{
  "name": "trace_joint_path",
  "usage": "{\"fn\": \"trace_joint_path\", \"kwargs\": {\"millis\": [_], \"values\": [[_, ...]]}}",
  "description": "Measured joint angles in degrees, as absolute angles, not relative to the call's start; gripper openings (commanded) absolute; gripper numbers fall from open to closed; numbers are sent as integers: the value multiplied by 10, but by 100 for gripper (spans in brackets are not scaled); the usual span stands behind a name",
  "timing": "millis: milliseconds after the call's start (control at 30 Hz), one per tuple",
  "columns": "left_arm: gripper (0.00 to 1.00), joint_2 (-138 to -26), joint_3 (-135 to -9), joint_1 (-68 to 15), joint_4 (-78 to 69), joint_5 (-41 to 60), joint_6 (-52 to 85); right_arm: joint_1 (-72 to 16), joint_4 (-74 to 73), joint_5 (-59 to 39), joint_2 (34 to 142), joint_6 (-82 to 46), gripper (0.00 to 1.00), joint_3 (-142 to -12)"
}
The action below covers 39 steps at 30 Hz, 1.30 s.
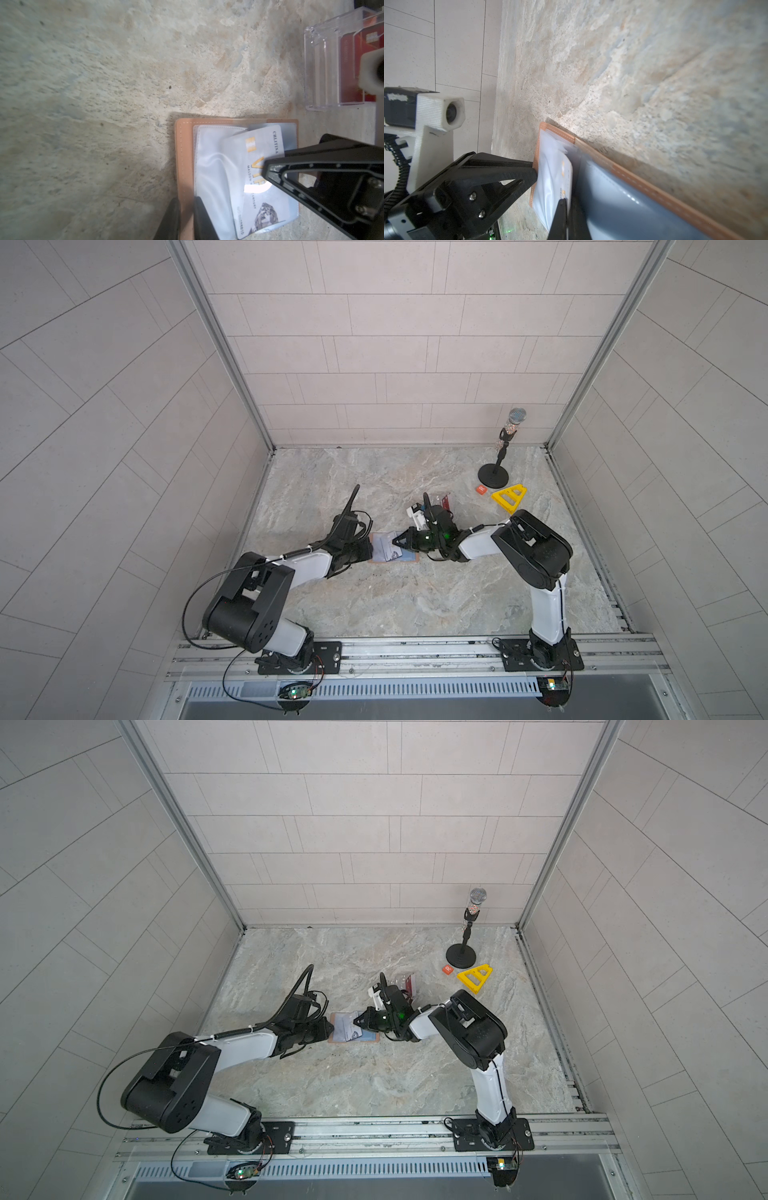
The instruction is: Put the credit cards into the card holder
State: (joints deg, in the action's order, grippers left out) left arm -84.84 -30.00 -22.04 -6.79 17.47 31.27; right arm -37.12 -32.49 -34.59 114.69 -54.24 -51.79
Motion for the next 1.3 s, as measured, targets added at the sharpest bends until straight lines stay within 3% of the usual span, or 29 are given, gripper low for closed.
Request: {"fn": "trace_joint_path", "kwargs": {"millis": [233,567,1300], "values": [[20,-848,-300,-220,-68,175,313,-375,-316,-334,1144,-535,0,-519],[20,-848,-301,-220,-65,172,313,-381,-190,-327,1135,-464,0,-582],[19,-846,-301,-222,-62,166,315,-383,-196,-320,1117,-457,0,-557]]}}
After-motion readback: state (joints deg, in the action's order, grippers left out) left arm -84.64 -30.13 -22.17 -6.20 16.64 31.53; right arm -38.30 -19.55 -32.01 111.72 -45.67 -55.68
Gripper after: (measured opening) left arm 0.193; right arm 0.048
